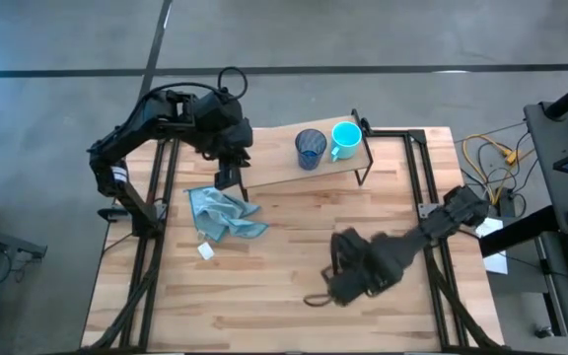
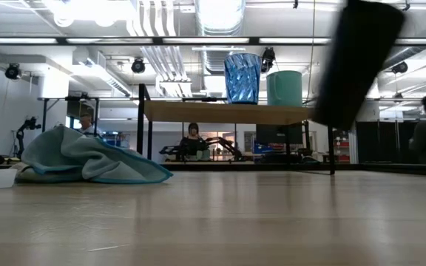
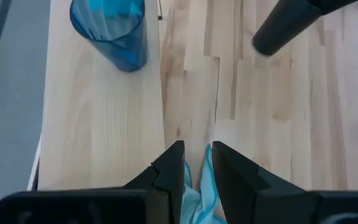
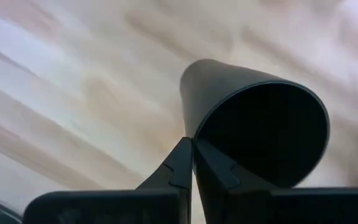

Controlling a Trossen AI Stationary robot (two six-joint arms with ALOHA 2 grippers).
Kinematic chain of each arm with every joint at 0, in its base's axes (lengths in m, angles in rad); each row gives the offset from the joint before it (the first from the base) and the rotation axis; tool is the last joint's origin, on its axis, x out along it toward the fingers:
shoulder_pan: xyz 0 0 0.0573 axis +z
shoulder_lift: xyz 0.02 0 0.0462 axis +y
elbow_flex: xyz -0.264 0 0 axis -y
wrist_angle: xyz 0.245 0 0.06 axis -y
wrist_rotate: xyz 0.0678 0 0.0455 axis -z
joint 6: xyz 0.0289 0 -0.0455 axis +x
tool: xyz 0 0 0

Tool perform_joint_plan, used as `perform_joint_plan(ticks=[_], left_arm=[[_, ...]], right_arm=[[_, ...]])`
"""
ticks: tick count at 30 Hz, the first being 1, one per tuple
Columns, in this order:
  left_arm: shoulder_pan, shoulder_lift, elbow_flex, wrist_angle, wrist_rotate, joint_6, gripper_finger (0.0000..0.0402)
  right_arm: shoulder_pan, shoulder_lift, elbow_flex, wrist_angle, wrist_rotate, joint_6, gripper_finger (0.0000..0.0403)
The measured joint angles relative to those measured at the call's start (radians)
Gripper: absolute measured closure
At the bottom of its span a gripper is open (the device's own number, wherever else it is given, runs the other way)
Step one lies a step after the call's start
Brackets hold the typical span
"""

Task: Stack small to large cups/mugs on shelf
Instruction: Put the black cup on the shelf

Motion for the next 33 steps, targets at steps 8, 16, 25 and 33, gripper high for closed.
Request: perform_joint_plan(ticks=[8,16,25,33], left_arm=[[-0.001,-0.011,-0.001,-0.001,0.002,-0.028,0.0333],[0.013,-0.035,-0.002,-0.001,-0.105,-0.046,0.0333],[0.049,-0.037,-0.127,-0.001,-0.118,-0.123,0.0334],[0.079,-0.039,-0.307,0.114,-0.127,-0.113,0.0348]], right_arm=[[-0.191,-0.001,0.213,-0.010,0.174,-0.371,0.0394],[-0.327,-0.001,0.419,0.120,0.203,-0.708,0.0394],[-0.380,0.002,0.488,0.200,0.202,-0.898,0.0394],[-0.448,0.003,0.472,0.318,0.200,-1.034,0.0394]])
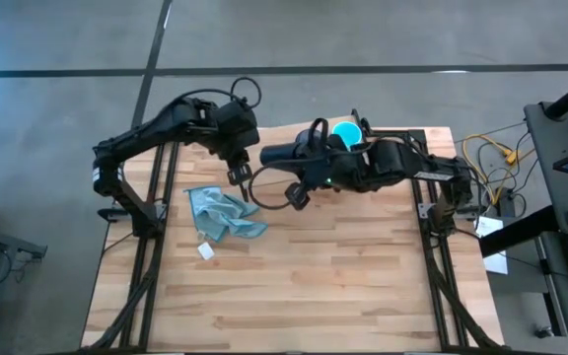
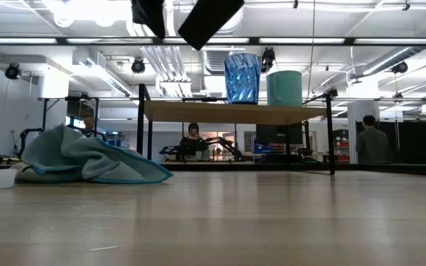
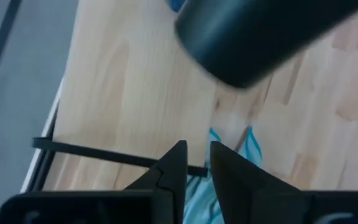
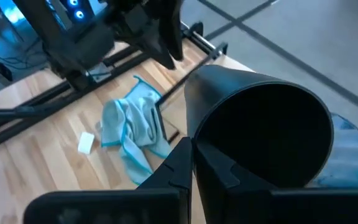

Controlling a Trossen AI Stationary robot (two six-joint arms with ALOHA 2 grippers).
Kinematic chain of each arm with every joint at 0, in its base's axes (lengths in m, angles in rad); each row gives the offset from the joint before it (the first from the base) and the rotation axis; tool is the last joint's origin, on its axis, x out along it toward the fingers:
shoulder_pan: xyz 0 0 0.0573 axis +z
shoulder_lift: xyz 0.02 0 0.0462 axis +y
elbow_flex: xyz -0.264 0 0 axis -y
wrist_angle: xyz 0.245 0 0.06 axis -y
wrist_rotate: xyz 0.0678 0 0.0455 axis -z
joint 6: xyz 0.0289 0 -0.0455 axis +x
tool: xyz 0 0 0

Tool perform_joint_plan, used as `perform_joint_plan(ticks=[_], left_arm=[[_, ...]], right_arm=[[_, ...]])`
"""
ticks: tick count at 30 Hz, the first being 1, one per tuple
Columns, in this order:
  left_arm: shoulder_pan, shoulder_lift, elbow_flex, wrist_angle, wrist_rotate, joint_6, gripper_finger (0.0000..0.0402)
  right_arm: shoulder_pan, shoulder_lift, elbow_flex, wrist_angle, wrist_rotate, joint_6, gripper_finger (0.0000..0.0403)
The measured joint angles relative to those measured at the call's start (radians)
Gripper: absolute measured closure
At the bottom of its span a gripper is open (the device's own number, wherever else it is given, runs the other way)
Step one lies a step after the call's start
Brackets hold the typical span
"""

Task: Stack small to large cups/mugs on shelf
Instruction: Put the black cup on the shelf

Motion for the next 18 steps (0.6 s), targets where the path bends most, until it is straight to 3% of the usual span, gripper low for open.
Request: perform_joint_plan(ticks=[7,18], left_arm=[[0.014,-0.009,-0.004,0.014,-0.059,0.017,0.0396],[0.014,-0.030,-0.025,0.088,-0.060,0.027,0.0399]], right_arm=[[-0.054,0.000,-0.057,0.034,-0.043,-0.017,0.0394],[-0.120,0.000,-0.146,0.320,-0.126,-0.114,0.0395]])
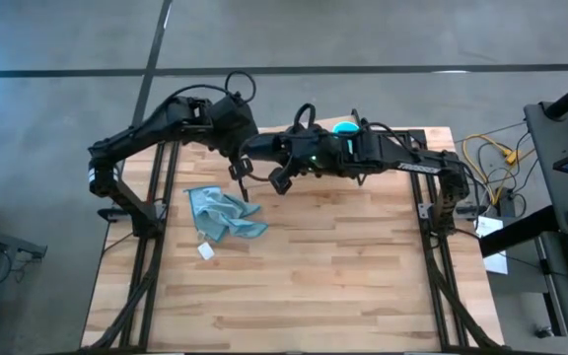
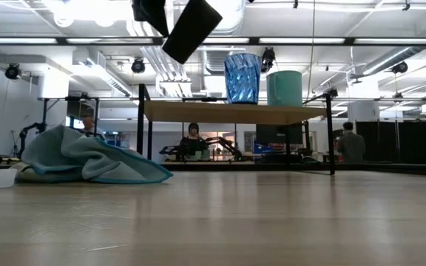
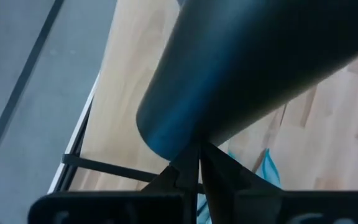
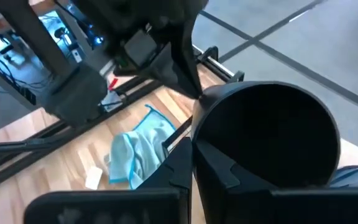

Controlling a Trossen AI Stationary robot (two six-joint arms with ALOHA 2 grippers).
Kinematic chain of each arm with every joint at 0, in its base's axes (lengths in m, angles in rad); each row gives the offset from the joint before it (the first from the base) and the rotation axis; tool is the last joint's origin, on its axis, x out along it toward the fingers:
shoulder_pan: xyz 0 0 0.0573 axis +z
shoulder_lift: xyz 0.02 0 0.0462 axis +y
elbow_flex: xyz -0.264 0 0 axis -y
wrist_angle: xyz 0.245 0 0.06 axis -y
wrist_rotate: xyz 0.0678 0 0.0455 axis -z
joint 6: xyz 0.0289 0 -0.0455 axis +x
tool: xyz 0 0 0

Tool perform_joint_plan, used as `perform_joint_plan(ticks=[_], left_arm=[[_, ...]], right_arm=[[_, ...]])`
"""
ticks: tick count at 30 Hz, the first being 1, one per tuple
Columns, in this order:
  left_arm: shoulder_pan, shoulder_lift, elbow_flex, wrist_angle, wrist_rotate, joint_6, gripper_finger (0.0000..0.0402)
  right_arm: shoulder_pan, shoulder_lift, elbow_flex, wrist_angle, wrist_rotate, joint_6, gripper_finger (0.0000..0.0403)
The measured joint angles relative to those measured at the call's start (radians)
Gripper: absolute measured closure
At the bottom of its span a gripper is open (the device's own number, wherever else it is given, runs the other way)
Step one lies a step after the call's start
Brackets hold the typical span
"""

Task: Stack small to large cups/mugs on shelf
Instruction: Put the black cup on the shelf

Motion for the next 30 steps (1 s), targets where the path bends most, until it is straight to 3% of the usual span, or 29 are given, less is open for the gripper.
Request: perform_joint_plan(ticks=[16,30], left_arm=[[0.052,0.001,-0.163,0.109,0.008,0.042,0.0398],[0.107,0.001,-0.209,0.103,0.017,0.073,0.0398]], right_arm=[[-0.011,0.000,-0.040,0.016,-0.012,0.006,0.0394],[-0.051,0.000,-0.103,0.033,-0.035,-0.002,0.0395]])
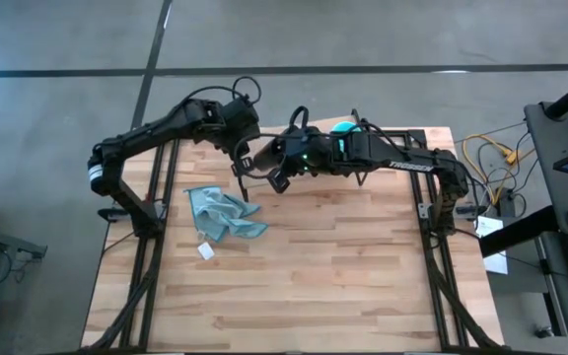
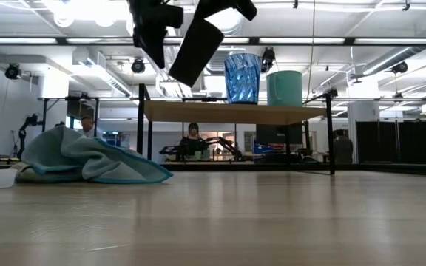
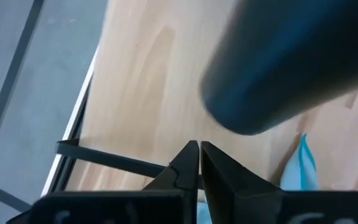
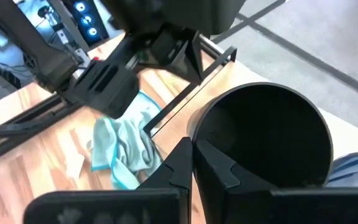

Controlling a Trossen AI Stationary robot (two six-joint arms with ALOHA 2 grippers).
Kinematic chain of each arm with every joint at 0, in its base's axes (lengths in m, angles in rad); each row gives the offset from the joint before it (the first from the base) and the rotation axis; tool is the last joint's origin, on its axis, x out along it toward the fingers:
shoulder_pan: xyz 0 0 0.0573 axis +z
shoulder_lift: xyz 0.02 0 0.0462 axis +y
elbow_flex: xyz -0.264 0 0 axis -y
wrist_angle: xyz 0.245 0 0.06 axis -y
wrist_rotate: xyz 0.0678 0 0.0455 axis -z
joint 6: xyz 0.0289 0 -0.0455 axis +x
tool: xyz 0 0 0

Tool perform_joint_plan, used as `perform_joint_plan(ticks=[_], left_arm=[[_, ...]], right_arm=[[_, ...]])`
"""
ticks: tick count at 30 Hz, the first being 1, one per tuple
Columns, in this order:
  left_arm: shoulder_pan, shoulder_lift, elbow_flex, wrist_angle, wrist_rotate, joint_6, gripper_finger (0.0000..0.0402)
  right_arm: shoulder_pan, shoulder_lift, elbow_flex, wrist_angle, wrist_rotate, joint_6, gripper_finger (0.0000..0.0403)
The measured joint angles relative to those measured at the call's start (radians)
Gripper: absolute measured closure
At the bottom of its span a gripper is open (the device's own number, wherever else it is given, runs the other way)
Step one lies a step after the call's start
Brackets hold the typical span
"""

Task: Stack small to large cups/mugs on shelf
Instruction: Put the black cup on the shelf

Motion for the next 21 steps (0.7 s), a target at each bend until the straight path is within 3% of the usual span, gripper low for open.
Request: perform_joint_plan(ticks=[12,21], left_arm=[[0.030,0.000,-0.060,0.091,0.072,-0.003,0.0398],[0.043,-0.001,-0.062,0.114,0.064,-0.012,0.0398]], right_arm=[[-0.022,0.002,-0.003,0.001,-0.043,-0.001,0.0394],[-0.048,0.003,-0.017,-0.003,-0.043,-0.009,0.0394]])
